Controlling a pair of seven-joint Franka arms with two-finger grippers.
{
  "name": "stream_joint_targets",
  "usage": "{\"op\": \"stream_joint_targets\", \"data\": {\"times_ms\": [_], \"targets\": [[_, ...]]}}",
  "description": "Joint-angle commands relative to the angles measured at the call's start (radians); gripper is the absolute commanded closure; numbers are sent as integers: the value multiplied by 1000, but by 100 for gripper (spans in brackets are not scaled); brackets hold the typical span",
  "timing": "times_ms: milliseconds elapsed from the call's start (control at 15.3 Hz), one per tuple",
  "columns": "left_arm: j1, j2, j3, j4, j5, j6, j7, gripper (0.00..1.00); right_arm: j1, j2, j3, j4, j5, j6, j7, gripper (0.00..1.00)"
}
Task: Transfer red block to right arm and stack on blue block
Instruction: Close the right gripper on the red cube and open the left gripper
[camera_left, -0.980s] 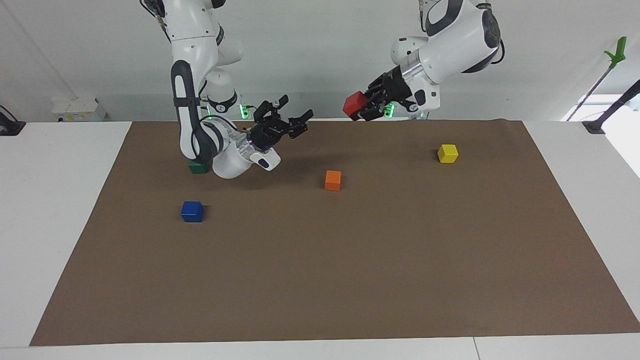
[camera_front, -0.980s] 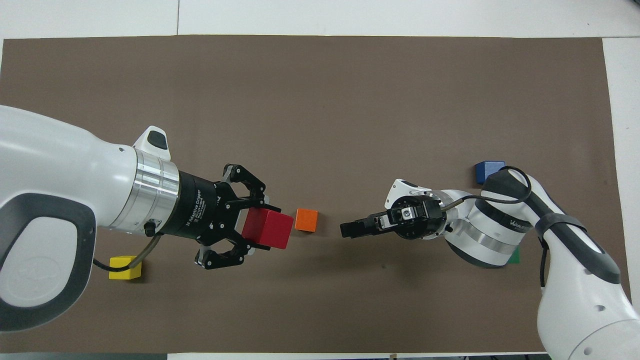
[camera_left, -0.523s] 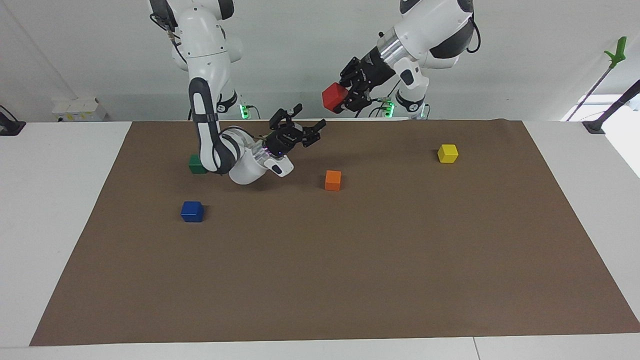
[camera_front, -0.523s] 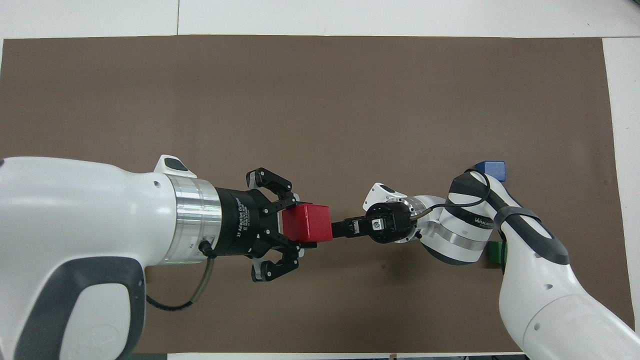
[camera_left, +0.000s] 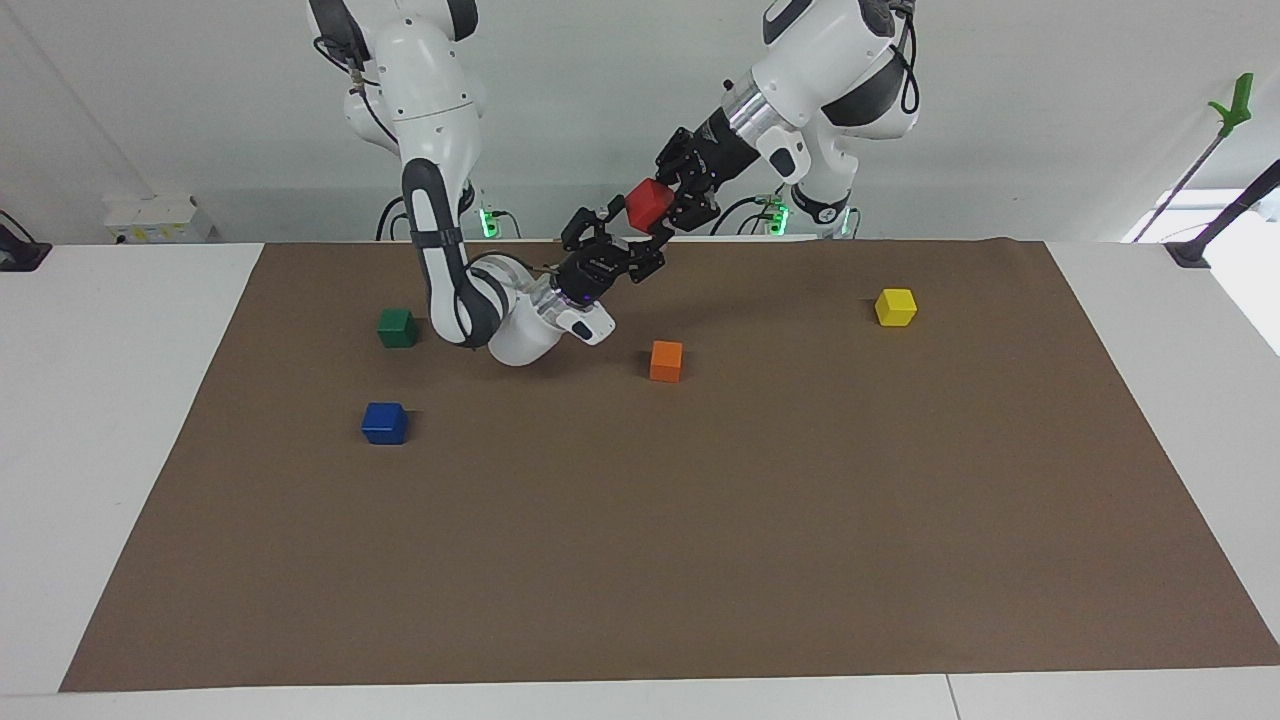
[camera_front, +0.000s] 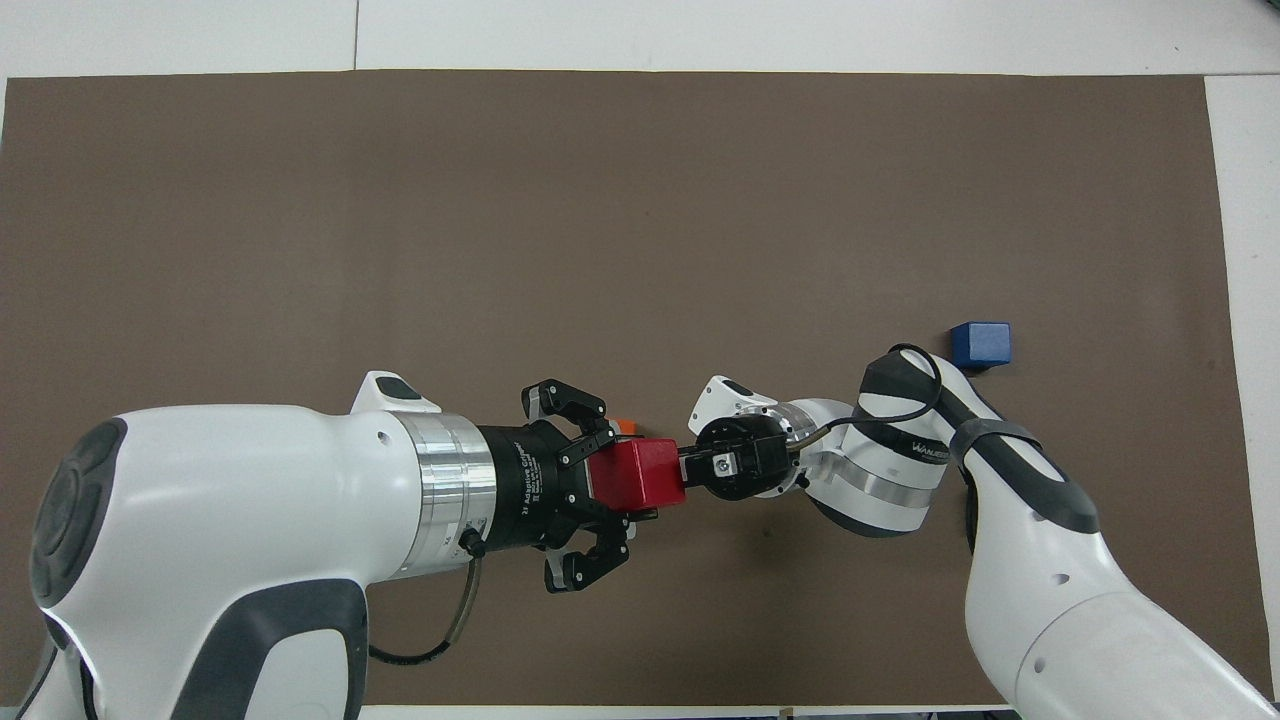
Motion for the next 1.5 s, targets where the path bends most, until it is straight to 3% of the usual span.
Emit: {"op": "stream_joint_targets", "data": {"times_ms": [0,65,131,196,588,653,719,1111,1437], "targets": [[-14,-44,11,-42,-22,24,2,100,-2,3,4,2,22,-16,2,9],[-14,-44,9,-44,-20,22,3,100,0,3,4,1,23,-15,-5,20],[-14,-46,11,-50,-18,22,5,100,1,3,4,-1,23,-13,-13,46],[-14,-50,9,-56,-17,22,9,100,1,2,4,-1,23,-12,-22,99],[-14,-67,8,-82,-14,22,35,100,14,-8,4,-2,23,-7,-21,100],[-14,-67,8,-82,-12,21,35,79,12,-8,4,-1,23,-7,-19,100],[-11,-66,8,-76,-6,15,23,1,10,-9,4,-1,23,-7,-19,100],[84,-67,18,-41,133,-59,60,0,-2,-24,1,4,23,1,24,100],[308,-76,18,-45,158,-175,510,0,-77,-80,-5,12,-21,47,148,100]]}}
